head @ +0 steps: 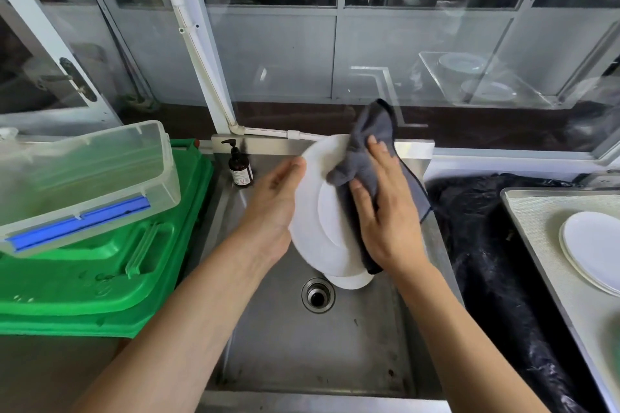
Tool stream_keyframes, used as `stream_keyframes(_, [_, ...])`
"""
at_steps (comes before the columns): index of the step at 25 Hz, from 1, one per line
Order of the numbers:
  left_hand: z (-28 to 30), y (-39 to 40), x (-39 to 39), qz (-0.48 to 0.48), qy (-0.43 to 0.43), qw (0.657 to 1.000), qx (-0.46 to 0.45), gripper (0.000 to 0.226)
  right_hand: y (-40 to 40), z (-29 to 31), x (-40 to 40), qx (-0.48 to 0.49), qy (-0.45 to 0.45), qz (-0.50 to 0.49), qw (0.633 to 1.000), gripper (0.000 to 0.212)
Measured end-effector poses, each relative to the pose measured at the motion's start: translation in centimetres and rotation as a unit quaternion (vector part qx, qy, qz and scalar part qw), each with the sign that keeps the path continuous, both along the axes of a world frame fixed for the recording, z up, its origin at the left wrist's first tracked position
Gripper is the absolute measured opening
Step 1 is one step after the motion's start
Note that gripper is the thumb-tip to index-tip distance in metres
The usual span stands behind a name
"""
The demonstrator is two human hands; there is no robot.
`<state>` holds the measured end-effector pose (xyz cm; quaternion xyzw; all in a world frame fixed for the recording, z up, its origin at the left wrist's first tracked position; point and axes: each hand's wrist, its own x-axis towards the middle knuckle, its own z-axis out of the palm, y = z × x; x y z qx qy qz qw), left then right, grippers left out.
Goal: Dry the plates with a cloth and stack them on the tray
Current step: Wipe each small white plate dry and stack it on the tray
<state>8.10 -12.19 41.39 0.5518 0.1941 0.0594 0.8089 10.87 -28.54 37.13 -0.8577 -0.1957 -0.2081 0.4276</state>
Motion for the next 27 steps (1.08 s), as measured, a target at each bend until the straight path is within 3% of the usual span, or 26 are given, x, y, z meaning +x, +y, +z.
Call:
stream_keyframes(3, [-0.1,-0.5,0.6,0.052,0.026,0.998,-0.026,0.016,2.3,-0.5,-1.7,-0.080,-0.085,0.090,0.989,0.056])
stream_keyframes(8, [-0.9,1.9,1.1,0.086,0.069,0.994,-0.025,0.018,1.8,-5.5,-7.1,-0.129,-0.078,0.145,0.978,0.060])
stream_keyframes(11, [-2.0,0.9,0.3,0.049,0.089,0.995,-0.013,0.017,2.7,-4.4,-5.2,-0.077,-0.042,0.093,0.992,0.057])
stream_keyframes(14, [-1.9,-0.1,0.3,0.015,0.052,0.998,-0.015,0.031,3.6,-2.6,-3.1,-0.032,-0.020,0.030,0.999,0.059])
stream_keyframes(19, [-1.6,0.2,0.2,0.039,0.052,0.996,-0.061,0.028,3.0,-6.1,-7.1,-0.094,-0.095,0.113,0.985,0.054])
stream_keyframes(24, [-2.4,-1.0,-0.9,-0.004,0.057,0.998,-0.040,0.025,3.3,-2.9,-2.6,-0.050,-0.053,0.039,0.997,0.052])
stream_keyframes(27, [-1.8,-1.3,-1.4,-0.006,0.037,0.998,-0.049,0.016,2.6,-1.1,0.4,-0.056,-0.073,0.012,0.996,0.046])
